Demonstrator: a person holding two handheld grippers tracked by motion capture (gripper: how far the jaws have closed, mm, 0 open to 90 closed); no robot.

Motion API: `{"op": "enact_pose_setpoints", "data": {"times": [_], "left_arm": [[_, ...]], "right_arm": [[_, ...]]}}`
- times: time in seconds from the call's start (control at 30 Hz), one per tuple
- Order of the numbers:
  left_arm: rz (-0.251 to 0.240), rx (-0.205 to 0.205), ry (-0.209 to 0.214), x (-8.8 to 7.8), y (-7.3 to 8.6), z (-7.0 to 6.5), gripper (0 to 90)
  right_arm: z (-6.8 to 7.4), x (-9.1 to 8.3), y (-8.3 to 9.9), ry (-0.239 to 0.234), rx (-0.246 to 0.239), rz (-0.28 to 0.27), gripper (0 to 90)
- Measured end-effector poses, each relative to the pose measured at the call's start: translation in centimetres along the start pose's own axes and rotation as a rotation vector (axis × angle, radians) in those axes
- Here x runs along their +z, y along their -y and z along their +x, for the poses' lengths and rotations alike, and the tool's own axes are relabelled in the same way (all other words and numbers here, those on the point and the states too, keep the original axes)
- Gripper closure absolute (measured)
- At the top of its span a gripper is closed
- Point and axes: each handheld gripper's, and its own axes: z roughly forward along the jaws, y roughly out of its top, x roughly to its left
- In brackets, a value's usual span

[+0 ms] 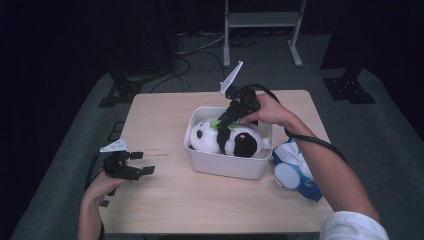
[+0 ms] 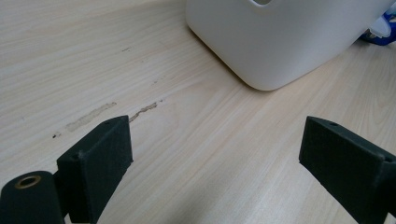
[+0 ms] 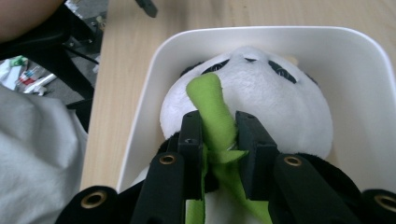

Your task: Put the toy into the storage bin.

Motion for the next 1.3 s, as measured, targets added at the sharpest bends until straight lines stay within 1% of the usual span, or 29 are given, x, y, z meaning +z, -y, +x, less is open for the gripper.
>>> {"op": "enact_pose_setpoints", "data": {"times": [0.03,0.1,0.17,0.27,0.33,0.37,0.4,0.43,0.47,0.67,0.73,0.77,0.83,0.87,0.9,0.93,0.97,1.0,1.03,1.2,1.3], "left_arm": [[0.0,0.0,0.0,0.0,0.0,0.0,8.4],[0.0,0.0,0.0,0.1,0.0,0.0,8.4],[-0.001,-0.001,0.001,0.0,0.0,0.0,8.4],[-0.001,-0.002,0.0,0.1,0.0,0.0,8.4],[0.001,0.001,0.002,0.1,0.0,0.0,8.4],[0.001,0.001,0.002,0.1,0.0,0.0,8.4],[0.003,0.002,0.003,0.1,0.0,0.0,8.4],[0.004,0.001,0.004,0.2,0.0,0.0,8.4],[0.004,0.002,0.004,0.2,0.0,0.0,8.4],[0.002,0.002,0.006,0.2,0.0,-0.1,8.4],[0.001,0.001,0.006,0.2,0.0,-0.1,8.4],[0.001,0.003,0.007,0.2,0.0,-0.1,8.4],[0.002,0.004,0.008,0.2,0.0,-0.1,8.4],[0.004,0.006,0.009,0.3,-0.1,-0.1,8.4],[0.006,0.008,0.009,0.3,-0.1,-0.1,8.4],[0.008,0.01,0.01,0.3,-0.1,-0.1,8.4],[0.008,0.01,0.01,0.3,-0.1,-0.1,8.4],[0.01,0.01,0.01,0.3,-0.1,-0.1,8.4],[0.009,0.009,0.01,0.4,0.0,-0.1,8.4],[0.008,0.012,0.013,0.5,-0.1,-0.3,8.4],[0.009,0.015,0.011,0.4,-0.1,-0.3,8.4]], "right_arm": [[0.0,0.0,0.0,0.0,0.0,0.0,72.4],[-0.5,0.1,0.4,0.015,0.012,0.002,72.4],[-0.6,0.2,0.5,0.014,0.014,0.005,72.4],[-0.8,1.3,1.1,0.014,0.021,0.022,72.3],[-0.9,2.0,1.3,-0.002,0.021,0.032,72.2],[-0.9,2.0,1.3,-0.002,0.021,0.032,72.2],[-0.8,2.3,1.4,-0.003,0.028,0.04,72.2],[-0.8,2.8,1.7,-0.016,0.031,0.048,71.9],[-0.8,3.1,1.8,-0.02,0.036,0.049,71.7],[-0.7,3.9,2.3,-0.018,0.052,0.062,68.5],[-0.7,3.9,2.3,-0.017,0.054,0.062,67.3],[-0.6,3.7,2.4,-0.013,0.065,0.059,65.7],[-0.6,3.7,2.5,-0.01,0.063,0.061,64.3],[-0.5,3.7,2.6,-0.008,0.076,0.065,60.9],[-0.5,3.7,2.6,-0.008,0.076,0.065,60.9],[-0.4,3.5,2.8,-0.002,0.08,0.066,57.9],[-0.4,3.5,2.8,-0.002,0.08,0.066,57.9],[-0.3,3.0,2.9,-0.012,0.086,0.029,58.2],[-0.3,2.7,2.9,-0.012,0.08,0.019,58.4],[0.3,2.3,3.1,0.004,0.084,0.022,57.7],[0.5,1.9,3.4,0.006,0.086,0.003,57.4]]}}
